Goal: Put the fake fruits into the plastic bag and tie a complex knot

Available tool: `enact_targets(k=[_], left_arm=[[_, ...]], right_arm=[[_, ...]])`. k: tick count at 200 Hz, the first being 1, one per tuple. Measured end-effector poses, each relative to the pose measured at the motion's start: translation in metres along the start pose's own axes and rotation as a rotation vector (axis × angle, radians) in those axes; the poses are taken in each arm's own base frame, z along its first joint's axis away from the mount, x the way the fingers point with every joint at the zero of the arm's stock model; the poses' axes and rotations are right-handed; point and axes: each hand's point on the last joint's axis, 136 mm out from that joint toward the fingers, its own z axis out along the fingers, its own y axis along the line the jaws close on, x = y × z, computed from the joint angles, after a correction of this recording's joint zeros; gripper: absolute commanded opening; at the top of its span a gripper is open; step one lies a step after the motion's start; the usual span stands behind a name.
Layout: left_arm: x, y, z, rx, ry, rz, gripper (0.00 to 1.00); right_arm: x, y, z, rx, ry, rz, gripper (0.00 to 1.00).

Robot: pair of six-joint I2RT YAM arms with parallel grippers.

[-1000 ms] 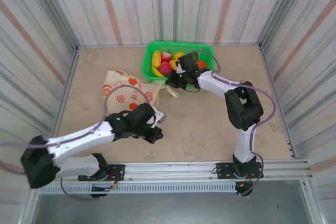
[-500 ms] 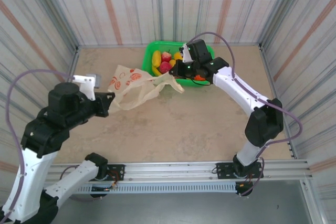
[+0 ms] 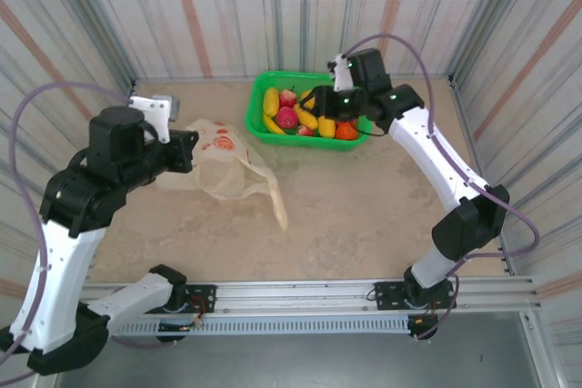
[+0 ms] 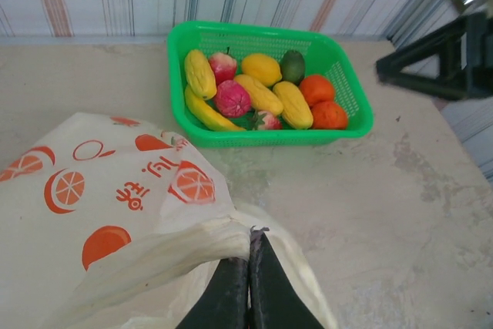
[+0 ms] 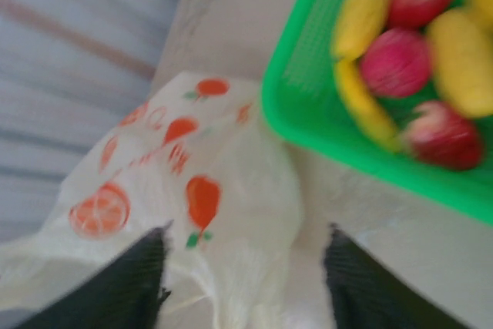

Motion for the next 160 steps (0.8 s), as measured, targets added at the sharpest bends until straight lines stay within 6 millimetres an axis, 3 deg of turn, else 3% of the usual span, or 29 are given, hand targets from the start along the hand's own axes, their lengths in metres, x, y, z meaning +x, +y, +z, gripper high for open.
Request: enact_targets(k=[4, 17, 32, 56, 81, 98, 131, 160], left_arm=[[0.000, 0.000, 0.003, -0.001, 0.008, 0.000, 0.00], [-0.002, -0.002, 0.011, 0.006, 0.028, 0.004, 0.00], [-0.006, -0.009, 0.015, 0.036, 0.033, 0.003, 0.00], [-0.013, -0.021, 0.018, 0.095, 0.025, 0.004, 0.00], [-0.017, -0.027, 0.021, 0.130, 0.021, 0.009, 0.00], [-0.019, -0.031, 0.022, 0.144, 0.020, 0.021, 0.00], [-0.029, -0.035, 0.018, 0.161, -0.012, 0.036, 0.00], [-0.039, -0.038, 0.014, 0.170, -0.047, 0.046, 0.00]], right_arm=[[-0.008, -0.008, -0.001, 0.027, -0.014, 0.012, 0.00], [-0.029, -0.038, 0.008, 0.127, -0.042, 0.044, 0.00], [-0.034, -0.076, 0.030, 0.240, -0.019, 0.082, 0.00], [-0.005, -0.149, 0.073, 0.452, 0.097, 0.142, 0.00], [0.027, -0.205, 0.094, 0.631, 0.218, 0.175, 0.00], [0.037, -0.226, 0.095, 0.712, 0.255, 0.177, 0.00], [0.042, -0.246, 0.081, 0.794, 0.258, 0.179, 0.00], [0.060, -0.267, 0.067, 0.849, 0.289, 0.195, 0.00]])
